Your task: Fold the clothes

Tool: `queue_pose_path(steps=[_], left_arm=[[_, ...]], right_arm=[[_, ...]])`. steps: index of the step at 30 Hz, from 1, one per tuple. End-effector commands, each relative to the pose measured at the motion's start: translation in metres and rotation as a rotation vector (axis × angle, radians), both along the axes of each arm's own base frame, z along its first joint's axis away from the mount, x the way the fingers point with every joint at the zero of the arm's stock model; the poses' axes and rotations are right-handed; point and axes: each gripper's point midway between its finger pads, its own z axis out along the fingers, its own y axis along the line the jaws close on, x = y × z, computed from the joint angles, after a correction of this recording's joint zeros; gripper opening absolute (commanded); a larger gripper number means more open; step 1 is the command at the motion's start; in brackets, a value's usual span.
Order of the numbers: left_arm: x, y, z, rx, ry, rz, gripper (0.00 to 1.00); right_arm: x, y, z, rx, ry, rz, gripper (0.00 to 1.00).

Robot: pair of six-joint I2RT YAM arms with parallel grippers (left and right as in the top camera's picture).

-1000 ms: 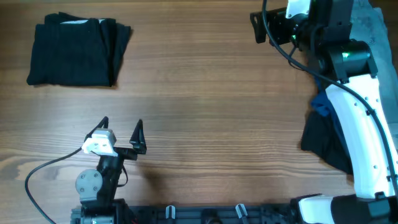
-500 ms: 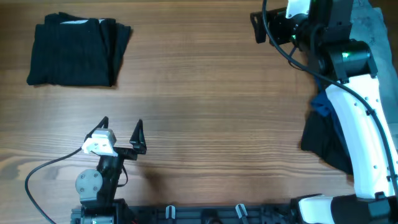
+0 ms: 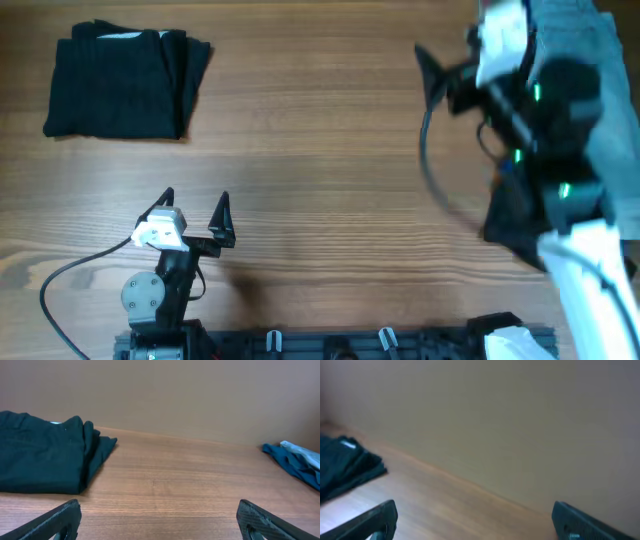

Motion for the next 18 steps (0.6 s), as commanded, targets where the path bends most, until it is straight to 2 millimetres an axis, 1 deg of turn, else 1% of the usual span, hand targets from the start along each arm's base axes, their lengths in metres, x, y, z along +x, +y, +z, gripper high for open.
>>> queue_pose_path(steps=[1,5,7,10,14,18], left_arm=[[0.0,0.003,-0.002,-0.008,-0.001,0.014,1.0],[0.0,0.003,-0.002,-0.008,-0.001,0.014,1.0],[0.0,0.003,-0.002,-0.009,-0.001,0.014,1.0],[0.0,0.003,-0.002,-0.009,-0.001,0.014,1.0],[0.0,0.003,-0.002,-0.009,-0.001,0.014,1.0],[0.0,0.003,-0.002,-0.009,-0.001,0.014,1.0]], right_arm=[[-0.03,-0.007,-0.037,-0.042,-0.073,0.056,1.0],[-0.061,-0.023,-0.062,-0.005,-0.151,0.017,1.0],[-0.077,-0.03,-0.081,-0.005,-0.167,0.0,1.0],[-0.099,-0.038,-0.116,-0.008,-0.167,-0.026,1.0],[-0.117,-0.042,-0.147,-0.009,-0.183,-0.041,1.0],[-0.128,-0.043,-0.165,-0.004,-0.215,-0.043,1.0]])
